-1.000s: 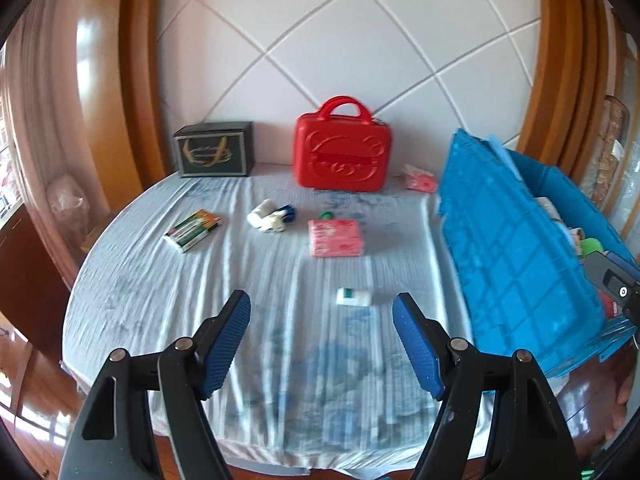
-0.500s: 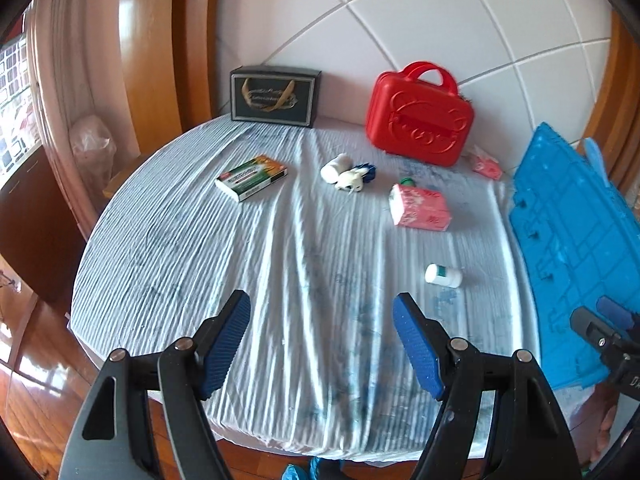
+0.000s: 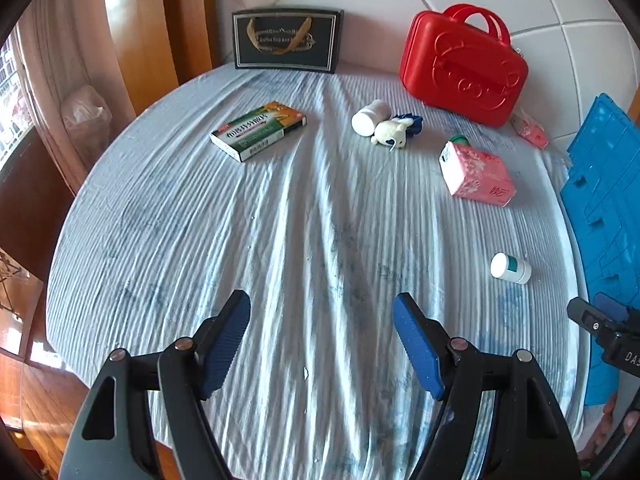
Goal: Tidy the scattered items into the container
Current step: 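Close the right tool around the white pill bottle with green label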
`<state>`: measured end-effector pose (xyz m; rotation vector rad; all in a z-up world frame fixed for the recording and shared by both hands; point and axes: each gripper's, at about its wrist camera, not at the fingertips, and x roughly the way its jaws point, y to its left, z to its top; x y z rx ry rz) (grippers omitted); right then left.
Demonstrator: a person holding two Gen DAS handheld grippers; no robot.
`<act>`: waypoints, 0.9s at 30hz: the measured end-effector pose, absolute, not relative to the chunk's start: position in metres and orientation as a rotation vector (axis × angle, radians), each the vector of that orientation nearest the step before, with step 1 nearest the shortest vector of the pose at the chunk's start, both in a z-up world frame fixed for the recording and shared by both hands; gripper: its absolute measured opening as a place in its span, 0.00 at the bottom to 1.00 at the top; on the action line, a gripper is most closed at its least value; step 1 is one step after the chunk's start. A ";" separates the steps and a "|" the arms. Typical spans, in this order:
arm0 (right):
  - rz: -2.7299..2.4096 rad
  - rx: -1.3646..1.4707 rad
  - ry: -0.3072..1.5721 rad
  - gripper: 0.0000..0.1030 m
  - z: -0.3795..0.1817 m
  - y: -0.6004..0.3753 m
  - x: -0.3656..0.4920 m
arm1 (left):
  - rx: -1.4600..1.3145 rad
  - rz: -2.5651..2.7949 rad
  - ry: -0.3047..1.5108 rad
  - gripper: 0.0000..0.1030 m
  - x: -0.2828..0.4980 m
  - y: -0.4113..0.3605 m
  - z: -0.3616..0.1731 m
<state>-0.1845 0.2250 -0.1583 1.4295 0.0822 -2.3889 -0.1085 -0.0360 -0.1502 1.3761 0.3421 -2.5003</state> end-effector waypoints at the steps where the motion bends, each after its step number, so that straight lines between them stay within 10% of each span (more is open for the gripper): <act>1: -2.389 1.436 0.083 1.00 -0.163 0.221 -0.188 | 1.389 -2.501 0.334 0.71 -0.114 -0.041 -0.153; 16: -2.617 1.604 -0.031 0.94 -0.232 0.208 -0.252 | 1.578 -2.542 0.228 0.71 -0.195 -0.131 -0.201; 20: -2.592 1.689 0.068 0.57 -0.254 0.199 -0.273 | 1.631 -2.484 0.280 0.71 -0.212 -0.153 -0.225; 27: -2.532 1.597 0.091 0.57 -0.235 0.138 -0.299 | 1.603 -2.442 0.272 0.71 -0.249 -0.209 -0.231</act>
